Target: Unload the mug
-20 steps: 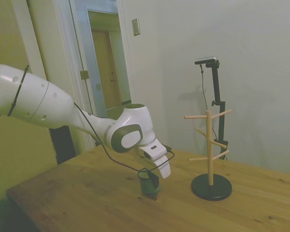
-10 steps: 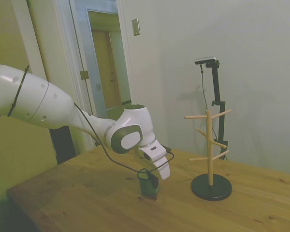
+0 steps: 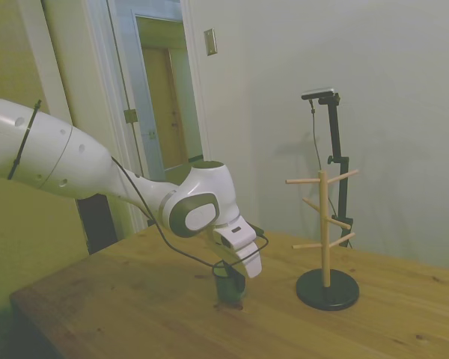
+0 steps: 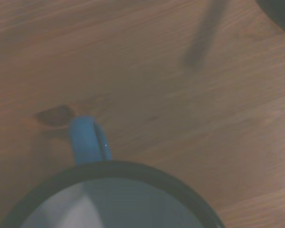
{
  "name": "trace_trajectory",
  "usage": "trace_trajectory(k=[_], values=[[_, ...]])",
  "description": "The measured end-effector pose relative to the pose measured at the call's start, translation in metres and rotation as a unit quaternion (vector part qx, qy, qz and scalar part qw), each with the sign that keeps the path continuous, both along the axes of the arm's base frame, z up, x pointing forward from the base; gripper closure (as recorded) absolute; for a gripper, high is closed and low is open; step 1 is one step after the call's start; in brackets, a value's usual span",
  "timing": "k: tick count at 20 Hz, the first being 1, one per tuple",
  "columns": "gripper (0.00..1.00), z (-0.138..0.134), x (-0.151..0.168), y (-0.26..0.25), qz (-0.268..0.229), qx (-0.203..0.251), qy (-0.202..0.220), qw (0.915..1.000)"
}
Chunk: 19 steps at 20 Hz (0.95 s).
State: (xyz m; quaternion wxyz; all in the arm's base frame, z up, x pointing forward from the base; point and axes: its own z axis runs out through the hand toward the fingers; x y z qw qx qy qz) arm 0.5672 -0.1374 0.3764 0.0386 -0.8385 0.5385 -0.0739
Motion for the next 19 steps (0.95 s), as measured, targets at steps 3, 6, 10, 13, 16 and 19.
trace_trajectory(k=[3, 6, 10, 13, 16, 19], values=[[0.0, 0.009, -0.002, -0.002, 0.0, -0.001, -0.008, 1.0], [0.0, 0.031, -0.006, -0.004, 0.002, -0.001, -0.023, 0.9997], [0.0, 0.072, -0.019, 0.005, 0.017, 0.003, -0.03, 0.9994], [0.0, 0.098, -0.027, 0.034, 0.043, 0.006, -0.033, 0.9985], [0.0, 0.107, -0.032, 0.083, 0.067, 0.009, -0.037, 0.997], [0.0, 0.11, -0.039, 0.129, 0.082, 0.006, -0.038, 0.9959]])
